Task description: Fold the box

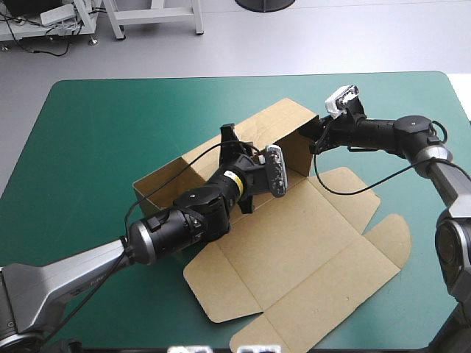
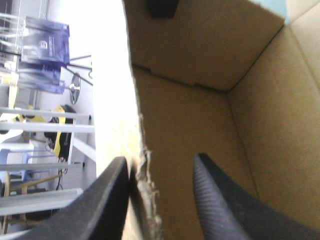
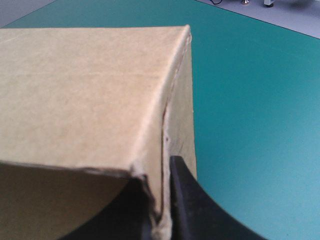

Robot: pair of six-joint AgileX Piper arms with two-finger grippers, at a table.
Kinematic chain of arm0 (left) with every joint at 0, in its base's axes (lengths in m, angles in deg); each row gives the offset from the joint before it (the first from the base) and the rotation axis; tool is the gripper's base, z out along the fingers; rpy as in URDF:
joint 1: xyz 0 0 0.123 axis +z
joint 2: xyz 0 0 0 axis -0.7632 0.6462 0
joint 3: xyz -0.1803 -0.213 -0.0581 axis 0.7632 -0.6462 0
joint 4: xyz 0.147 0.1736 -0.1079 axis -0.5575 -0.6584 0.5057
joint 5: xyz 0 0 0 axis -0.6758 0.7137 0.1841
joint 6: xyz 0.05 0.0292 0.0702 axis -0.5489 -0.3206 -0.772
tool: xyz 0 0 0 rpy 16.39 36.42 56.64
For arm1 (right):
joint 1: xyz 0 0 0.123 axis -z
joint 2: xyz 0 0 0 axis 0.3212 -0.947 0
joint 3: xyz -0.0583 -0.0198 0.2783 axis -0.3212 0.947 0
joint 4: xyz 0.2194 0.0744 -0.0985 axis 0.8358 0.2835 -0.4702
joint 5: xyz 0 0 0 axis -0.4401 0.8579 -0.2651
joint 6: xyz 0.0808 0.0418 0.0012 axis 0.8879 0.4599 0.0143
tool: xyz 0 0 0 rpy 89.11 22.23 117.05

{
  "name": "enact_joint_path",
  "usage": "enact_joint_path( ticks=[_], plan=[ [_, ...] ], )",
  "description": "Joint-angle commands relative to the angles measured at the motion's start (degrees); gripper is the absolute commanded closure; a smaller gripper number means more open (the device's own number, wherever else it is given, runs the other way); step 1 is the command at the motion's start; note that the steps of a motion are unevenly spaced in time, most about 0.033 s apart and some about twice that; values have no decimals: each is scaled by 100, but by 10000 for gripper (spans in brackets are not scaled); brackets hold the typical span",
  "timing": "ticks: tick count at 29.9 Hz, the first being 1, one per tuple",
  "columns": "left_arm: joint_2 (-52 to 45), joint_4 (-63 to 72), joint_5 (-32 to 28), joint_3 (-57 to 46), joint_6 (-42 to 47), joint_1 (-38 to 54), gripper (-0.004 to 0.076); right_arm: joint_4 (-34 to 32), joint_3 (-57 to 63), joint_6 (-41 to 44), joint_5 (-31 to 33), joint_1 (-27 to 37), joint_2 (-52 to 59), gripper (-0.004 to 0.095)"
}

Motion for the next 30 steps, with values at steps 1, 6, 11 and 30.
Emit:
enact_joint_path(
  ticks=[1,6,11,30],
  plan=[
    [-192,-137,-505,110,110,-298,412,188,-150,205,241,2,291,931],
    [-205,-223,-527,110,126,-746,415,101,-150,444,230,2,291,931],
    [-297,-223,-514,134,227,-1146,458,85,-150,548,219,2,291,931],
    [-1918,902,685,852,929,-1091,710,-469,-150,1324,289,2,302,929]
  ],
)
